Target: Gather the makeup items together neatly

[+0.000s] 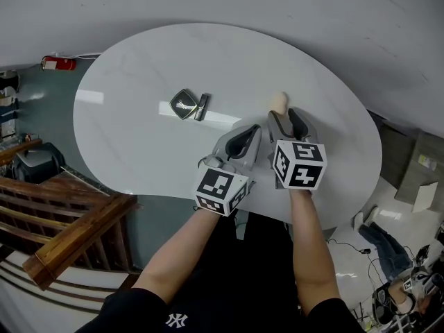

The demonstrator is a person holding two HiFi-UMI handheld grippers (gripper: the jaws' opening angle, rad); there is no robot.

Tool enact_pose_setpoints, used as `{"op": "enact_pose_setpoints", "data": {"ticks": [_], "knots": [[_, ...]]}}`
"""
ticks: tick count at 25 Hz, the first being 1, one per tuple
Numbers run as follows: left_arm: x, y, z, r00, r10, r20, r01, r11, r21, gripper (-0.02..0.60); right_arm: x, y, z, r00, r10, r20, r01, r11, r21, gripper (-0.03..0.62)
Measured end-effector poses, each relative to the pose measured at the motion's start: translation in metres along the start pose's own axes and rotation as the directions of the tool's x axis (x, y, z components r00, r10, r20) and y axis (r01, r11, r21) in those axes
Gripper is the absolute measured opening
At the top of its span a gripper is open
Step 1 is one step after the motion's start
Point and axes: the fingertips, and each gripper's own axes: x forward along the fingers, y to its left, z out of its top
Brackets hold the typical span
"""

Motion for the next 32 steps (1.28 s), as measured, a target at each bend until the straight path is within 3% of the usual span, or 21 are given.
{"op": "enact_pose_setpoints", "data": {"ticks": [8, 16, 32], "knots": [[0.001, 0.004, 0.0, 1.0, 0.008, -0.003, -0.008, 1.0, -0.003, 0.008, 0.007, -0.003, -0.002, 0.999, -0.003, -0.038, 0.003, 1.0, -0.011, 0.143], [-0.015, 0.005, 0.002, 1.0, 0.005, 0.016, -0.005, 1.0, -0.006, 0.008, -0.005, 0.006, -0.005, 1.0, -0.012, -0.025, 0.011, 1.0, -0.023, 0.133], [-0.09, 0.012, -0.017, 0.998, 0.031, 0.048, -0.031, 1.0, 0.004, 0.008, -0.054, 0.074, -0.061, 0.999, 0.035, 0.0, -0.035, 0.998, -0.053, 0.133]]}}
